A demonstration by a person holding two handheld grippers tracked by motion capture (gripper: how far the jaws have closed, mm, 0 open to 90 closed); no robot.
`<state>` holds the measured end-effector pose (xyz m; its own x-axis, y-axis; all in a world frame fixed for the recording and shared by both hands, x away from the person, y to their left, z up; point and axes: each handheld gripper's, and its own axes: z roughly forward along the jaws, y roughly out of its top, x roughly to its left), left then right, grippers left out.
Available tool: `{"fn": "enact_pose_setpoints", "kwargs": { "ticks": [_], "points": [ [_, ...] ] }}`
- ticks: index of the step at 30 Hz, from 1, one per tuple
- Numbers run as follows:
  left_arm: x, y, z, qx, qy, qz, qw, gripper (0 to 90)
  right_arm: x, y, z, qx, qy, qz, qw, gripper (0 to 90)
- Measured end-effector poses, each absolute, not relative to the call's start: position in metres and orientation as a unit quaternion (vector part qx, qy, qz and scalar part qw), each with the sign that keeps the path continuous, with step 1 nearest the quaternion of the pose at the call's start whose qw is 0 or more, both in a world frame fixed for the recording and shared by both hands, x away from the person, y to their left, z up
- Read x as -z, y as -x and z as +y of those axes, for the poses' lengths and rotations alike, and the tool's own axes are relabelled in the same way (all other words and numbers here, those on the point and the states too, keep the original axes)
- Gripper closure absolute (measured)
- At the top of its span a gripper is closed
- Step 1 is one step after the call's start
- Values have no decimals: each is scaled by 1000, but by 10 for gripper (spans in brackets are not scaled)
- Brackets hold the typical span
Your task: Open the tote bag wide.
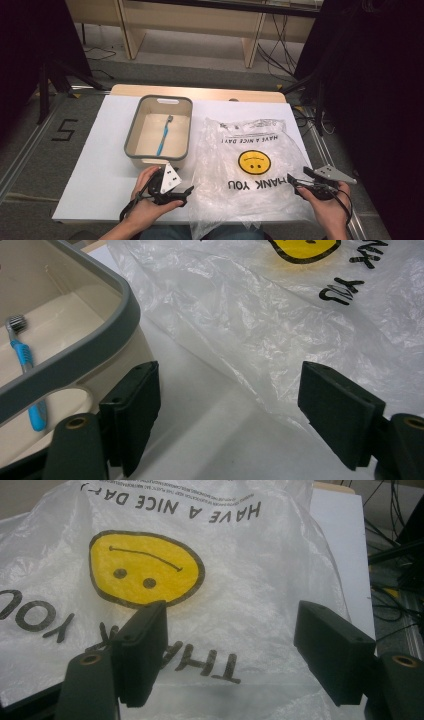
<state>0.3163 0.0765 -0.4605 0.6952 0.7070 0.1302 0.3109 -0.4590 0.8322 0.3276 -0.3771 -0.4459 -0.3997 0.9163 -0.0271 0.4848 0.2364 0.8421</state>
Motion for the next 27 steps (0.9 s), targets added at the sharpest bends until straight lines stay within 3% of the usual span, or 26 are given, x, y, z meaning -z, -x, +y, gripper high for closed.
{"fn": "enact_pose_setpoints", "kwargs": {
  "ticks": [17,27],
  "points": [
    [454,-321,79,-228,-838,301,395,266,443,-328,-387,-380,-490,734,277,298],
    [451,-329,72,-188,-855,303,375,300,442,-335,-403,-344,-532,723,276,298]
  ]
}}
